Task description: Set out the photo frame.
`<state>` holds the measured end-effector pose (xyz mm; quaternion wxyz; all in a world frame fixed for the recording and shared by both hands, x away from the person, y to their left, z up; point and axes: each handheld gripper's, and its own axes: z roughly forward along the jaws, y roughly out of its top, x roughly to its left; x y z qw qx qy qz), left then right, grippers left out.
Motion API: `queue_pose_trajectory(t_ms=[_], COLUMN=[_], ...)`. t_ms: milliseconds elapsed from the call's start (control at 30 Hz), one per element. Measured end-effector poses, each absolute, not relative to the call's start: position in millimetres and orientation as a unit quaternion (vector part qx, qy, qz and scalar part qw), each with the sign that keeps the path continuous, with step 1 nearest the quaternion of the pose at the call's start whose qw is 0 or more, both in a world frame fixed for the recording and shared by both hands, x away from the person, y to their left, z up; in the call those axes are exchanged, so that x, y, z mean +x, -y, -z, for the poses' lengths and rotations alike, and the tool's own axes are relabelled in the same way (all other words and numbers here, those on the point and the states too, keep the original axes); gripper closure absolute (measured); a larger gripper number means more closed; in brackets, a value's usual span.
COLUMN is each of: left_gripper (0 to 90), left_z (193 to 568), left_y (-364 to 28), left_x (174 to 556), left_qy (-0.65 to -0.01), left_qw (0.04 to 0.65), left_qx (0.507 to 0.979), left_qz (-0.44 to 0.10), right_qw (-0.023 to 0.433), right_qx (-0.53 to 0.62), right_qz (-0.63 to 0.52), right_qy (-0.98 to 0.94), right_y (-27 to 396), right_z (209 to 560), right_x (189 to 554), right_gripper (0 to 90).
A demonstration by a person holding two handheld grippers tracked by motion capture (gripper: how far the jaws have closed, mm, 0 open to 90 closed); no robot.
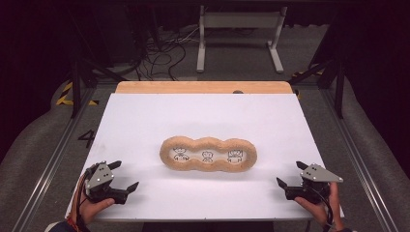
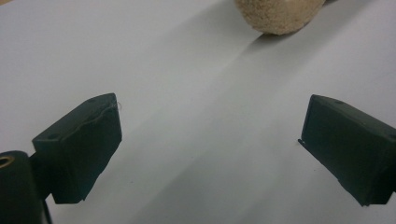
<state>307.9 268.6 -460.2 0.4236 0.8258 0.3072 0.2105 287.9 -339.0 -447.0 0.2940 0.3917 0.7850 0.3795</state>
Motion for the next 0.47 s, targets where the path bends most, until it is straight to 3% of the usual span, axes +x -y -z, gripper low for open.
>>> queue_pose_trajectory(t_ms=[467], left_gripper=[5.3], left_z=[459.9], left_y=[-269.5], left_x=[309.8], left_qy=[-0.309], left_qw=[0.429], left_qx=[0.822], left_qz=[-0.212], right_qw=[0.296], right_qx=[0.4], right_qz=[-0.38], right_qy=[-0.78], right_y=[340.6], right_z=[446.5], right_x=[288.8], right_gripper=[9.5])
